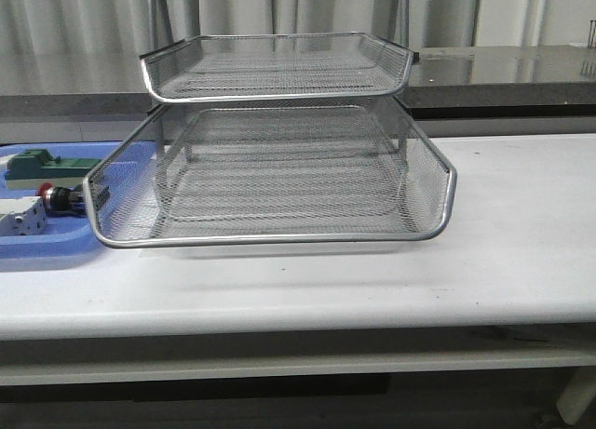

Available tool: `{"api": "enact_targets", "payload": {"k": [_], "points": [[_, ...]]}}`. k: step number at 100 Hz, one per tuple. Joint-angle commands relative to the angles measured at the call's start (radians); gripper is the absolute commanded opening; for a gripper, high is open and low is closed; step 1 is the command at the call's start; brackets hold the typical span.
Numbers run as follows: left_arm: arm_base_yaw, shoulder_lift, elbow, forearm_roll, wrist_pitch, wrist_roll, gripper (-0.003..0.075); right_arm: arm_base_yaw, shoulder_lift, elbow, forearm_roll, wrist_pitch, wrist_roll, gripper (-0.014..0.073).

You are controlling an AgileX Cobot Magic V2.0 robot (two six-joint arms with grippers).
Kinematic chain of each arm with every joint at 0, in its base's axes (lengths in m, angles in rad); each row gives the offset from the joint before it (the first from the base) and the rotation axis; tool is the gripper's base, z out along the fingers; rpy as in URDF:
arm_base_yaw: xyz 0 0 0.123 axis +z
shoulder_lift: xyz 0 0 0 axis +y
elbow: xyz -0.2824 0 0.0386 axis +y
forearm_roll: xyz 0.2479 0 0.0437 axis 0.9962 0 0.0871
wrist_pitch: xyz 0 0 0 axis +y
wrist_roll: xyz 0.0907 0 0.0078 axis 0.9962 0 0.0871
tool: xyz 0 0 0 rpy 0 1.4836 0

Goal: Place button on rack with both arms
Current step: 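Release the tier and withdraw the right gripper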

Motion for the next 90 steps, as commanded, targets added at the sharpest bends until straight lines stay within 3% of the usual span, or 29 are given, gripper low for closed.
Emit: {"api": "enact_targets", "payload": {"k": [1,33,67,90], "points": [[0.000,-0.008,-0.034,-0.014,-0.057,0.001,0.0684,-0.002,0.005,-0.033,-0.007,-0.062,-0.002,-0.0067],[0.000,0.029,-0.074,-0.041,-0.090,0.060,0.0643,-0.002,0.005,-0.033,-0.007,-0.061,-0.002,-0.0067],[0.000,0.329,-0.366,-0.166,-0.075,0.497,0.0643,-0.002,0.005,-0.033,-0.007,-0.061,-0.002,-0.0067],[-0.002,0.549,-0.570,-0.171,0.026,0.693,0.0643,-0.002,0.005,-0.033,-0.007,-0.061,-0.002,-0.0067]]}}
